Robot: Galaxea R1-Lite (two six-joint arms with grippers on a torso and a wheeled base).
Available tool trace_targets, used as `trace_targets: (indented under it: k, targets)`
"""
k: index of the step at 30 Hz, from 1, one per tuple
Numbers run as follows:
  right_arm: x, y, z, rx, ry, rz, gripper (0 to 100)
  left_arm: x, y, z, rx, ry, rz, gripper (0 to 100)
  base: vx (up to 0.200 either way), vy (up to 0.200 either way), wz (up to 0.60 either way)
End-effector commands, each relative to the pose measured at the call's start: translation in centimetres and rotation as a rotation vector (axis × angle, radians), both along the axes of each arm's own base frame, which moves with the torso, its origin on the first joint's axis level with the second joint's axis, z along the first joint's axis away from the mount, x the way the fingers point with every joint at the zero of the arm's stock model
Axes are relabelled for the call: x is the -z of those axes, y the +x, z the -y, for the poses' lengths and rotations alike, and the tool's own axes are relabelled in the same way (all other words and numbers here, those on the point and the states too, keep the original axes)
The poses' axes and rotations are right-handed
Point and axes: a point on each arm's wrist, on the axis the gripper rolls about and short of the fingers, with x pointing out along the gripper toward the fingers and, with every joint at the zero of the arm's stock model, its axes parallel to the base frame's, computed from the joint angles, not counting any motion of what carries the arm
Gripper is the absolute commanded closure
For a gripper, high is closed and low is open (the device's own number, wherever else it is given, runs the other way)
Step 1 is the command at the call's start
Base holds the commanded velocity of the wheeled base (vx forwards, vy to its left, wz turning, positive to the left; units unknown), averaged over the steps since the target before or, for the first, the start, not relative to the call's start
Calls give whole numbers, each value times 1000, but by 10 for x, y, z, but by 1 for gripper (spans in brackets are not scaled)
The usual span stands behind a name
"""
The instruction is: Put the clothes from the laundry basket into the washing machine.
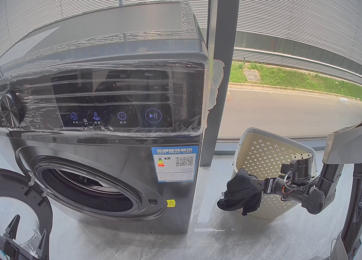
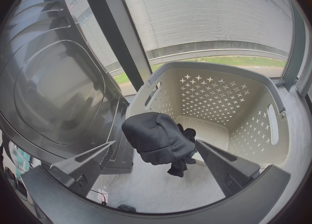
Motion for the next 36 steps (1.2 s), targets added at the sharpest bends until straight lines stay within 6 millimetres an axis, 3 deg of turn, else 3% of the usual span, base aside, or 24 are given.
trace_targets:
  k: [1, 6, 18, 36]
  targets:
    - [10, -4, -13, -48, -9, -33, 0, 5, 0, 0, 0, 0, -5, 0, 0, 0, 0]
    - [19, 5, -22, -51, -14, -33, 0, 5, 0, 0, 0, 0, -5, 0, 0, 0, 0]
    - [27, -8, -22, 2, -31, -89, 0, 5, 0, 0, -2, 0, -5, 0, 0, 0, 0]
    - [58, 26, -29, 52, -3, -80, 0, 5, 0, 0, -2, -2, -3, 0, 0, 0, 0]
